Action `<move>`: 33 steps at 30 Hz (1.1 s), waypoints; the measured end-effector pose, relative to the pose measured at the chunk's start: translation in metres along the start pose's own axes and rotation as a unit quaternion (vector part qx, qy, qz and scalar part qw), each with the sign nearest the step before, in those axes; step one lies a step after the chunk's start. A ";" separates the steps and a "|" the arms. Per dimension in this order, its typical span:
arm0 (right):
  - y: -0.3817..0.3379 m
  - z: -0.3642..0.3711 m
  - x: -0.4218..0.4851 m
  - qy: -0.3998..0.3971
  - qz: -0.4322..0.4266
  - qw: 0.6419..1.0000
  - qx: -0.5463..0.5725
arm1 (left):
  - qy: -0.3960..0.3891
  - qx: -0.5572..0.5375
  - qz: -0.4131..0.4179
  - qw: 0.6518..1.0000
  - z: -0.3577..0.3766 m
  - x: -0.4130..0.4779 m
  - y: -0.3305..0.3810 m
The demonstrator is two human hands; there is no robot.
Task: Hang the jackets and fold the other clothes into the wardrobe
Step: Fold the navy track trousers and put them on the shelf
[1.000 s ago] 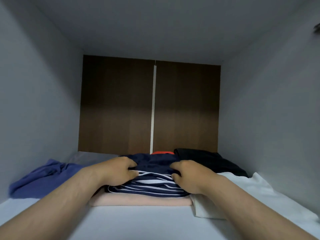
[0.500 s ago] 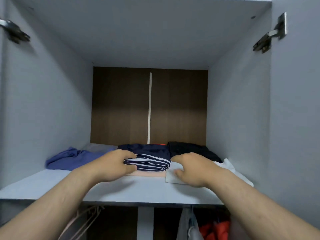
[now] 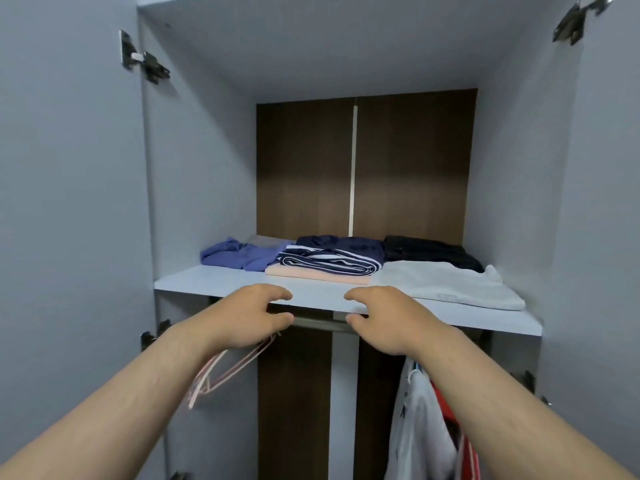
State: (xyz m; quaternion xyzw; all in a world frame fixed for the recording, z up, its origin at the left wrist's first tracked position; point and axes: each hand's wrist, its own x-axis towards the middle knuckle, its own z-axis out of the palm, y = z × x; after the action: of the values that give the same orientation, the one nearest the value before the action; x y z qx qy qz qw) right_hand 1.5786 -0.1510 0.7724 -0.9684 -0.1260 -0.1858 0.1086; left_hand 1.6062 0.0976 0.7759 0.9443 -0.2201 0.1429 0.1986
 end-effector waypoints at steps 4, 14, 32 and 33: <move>-0.016 0.010 -0.017 -0.027 -0.016 1.000 -0.001 | -0.009 -0.015 0.004 1.000 -0.003 -0.026 -0.010; -0.063 0.027 -0.056 -0.031 0.014 0.999 -0.018 | -0.020 -0.019 0.020 0.999 0.005 -0.074 -0.047; -0.142 0.041 -0.183 -0.030 0.129 0.991 -0.024 | -0.127 -0.026 0.092 0.987 0.046 -0.177 -0.064; -0.143 0.037 -0.195 -0.026 0.130 0.991 -0.031 | -0.137 -0.028 0.099 0.985 0.046 -0.184 -0.053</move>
State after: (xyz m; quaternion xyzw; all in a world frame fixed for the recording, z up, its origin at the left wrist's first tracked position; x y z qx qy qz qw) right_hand 1.3746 -0.0459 0.6870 -0.9840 0.0040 -0.1486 0.0980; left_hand 1.4813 0.1871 0.6529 0.9225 -0.3417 0.0255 0.1776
